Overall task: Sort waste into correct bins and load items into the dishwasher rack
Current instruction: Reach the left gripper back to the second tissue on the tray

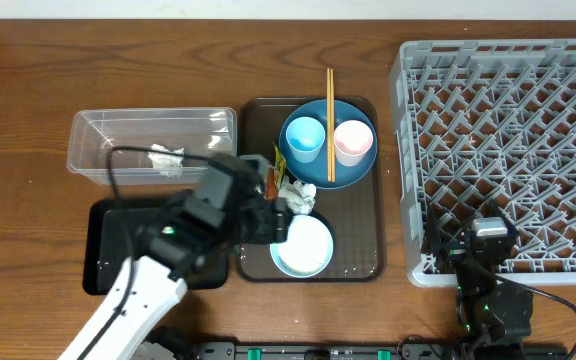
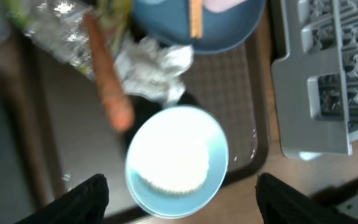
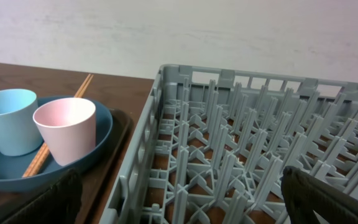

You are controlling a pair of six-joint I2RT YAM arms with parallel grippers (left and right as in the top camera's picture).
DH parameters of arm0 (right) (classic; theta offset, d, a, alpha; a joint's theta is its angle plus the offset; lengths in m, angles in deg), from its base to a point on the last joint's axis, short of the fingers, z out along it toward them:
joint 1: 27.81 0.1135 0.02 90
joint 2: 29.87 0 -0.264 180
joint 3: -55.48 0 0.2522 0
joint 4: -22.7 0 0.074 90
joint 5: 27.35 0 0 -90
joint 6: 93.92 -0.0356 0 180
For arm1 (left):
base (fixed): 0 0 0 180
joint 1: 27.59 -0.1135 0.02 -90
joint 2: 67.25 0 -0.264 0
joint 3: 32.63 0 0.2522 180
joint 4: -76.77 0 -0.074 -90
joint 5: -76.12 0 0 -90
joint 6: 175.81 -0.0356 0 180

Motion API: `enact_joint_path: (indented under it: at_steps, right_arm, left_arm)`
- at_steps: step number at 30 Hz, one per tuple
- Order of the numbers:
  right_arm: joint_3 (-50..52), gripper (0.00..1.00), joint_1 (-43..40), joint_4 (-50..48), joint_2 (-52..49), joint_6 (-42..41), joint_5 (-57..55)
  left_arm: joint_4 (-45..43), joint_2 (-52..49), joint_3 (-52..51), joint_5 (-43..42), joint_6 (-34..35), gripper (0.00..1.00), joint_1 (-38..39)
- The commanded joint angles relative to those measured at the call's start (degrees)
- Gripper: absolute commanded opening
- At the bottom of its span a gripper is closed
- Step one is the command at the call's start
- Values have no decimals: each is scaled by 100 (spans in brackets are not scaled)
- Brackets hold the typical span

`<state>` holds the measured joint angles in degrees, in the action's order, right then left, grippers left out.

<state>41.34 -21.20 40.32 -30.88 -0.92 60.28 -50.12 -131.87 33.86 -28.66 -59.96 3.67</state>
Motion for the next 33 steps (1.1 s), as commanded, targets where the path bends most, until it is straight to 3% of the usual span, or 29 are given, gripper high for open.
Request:
enact_joint_path:
  at_steps: [1,9,24,26,30,33]
  right_arm:
    - [7,99,-33,24,9,28,-42]
    - [7,99,-33,22,9,28,-39]
    - [7,99,-33,22,9,28,-39]
    - [7,99,-33,22,9,28,-42]
    - [7,99,-33,22,9,28,-42]
    - [7,99,-33,22,9,28,-39]
  left_arm:
    - [-341,-385,83,503,175,78,348]
    - [-1534,-1751,83,531,188,78,540]
    - [-1899,-2898,81,992,188,76,546]
    - [-1912,-2938,81,992,188,70,546]
    - [-1934,-2935,81,992,188,44,546]
    - [-1932,-2938,81,992,188,42,546]
